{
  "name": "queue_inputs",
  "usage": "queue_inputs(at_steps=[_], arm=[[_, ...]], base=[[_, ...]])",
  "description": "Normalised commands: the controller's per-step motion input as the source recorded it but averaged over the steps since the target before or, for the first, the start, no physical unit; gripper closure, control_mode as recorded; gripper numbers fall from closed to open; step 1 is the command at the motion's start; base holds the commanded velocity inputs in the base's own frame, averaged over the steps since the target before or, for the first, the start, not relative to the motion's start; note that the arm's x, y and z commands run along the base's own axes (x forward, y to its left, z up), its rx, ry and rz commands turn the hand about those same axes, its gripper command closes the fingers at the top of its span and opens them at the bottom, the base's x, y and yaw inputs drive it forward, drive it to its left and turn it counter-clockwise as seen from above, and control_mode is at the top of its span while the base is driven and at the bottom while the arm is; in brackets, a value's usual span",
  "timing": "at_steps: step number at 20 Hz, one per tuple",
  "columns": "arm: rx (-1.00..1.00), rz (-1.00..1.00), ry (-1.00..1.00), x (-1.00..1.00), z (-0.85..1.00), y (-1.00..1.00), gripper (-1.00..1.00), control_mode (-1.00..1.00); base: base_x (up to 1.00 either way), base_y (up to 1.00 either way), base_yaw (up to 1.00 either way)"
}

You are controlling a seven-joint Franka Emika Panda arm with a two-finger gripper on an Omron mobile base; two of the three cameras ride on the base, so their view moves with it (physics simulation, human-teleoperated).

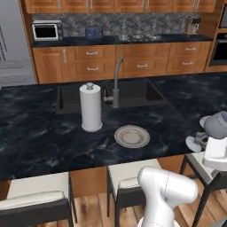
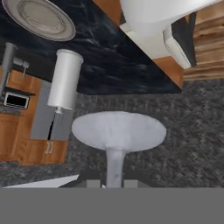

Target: Retrieve the wine glasses from the counter and place one next to each plate.

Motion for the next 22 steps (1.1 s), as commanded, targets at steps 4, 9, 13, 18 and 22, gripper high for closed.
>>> queue_inputs(at_steps=[4, 9, 13, 18, 22], arm=[[0.0, 0.0, 0.0, 0.0, 0.0, 0.0, 1.0, 1.0], [0.0, 0.0, 0.0, 0.0, 0.0, 0.0, 1.0, 1.0], [0.0, 0.0, 0.0, 0.15, -0.02, 0.0, 1.0, -1.0], [0.0, 0.0, 0.03, 0.68, -0.11, -0.15, 1.0, -1.0], [-0.03, -0.01, 0.0, 0.93, -0.39, 0.0, 1.0, -1.0]], base=[[0.65, 0.04, -0.4], [0.23, 0.0, -0.39], [0.41, 0.06, -0.13], [0.0, 0.0, 0.0], [0.0, 0.0, 0.0]])
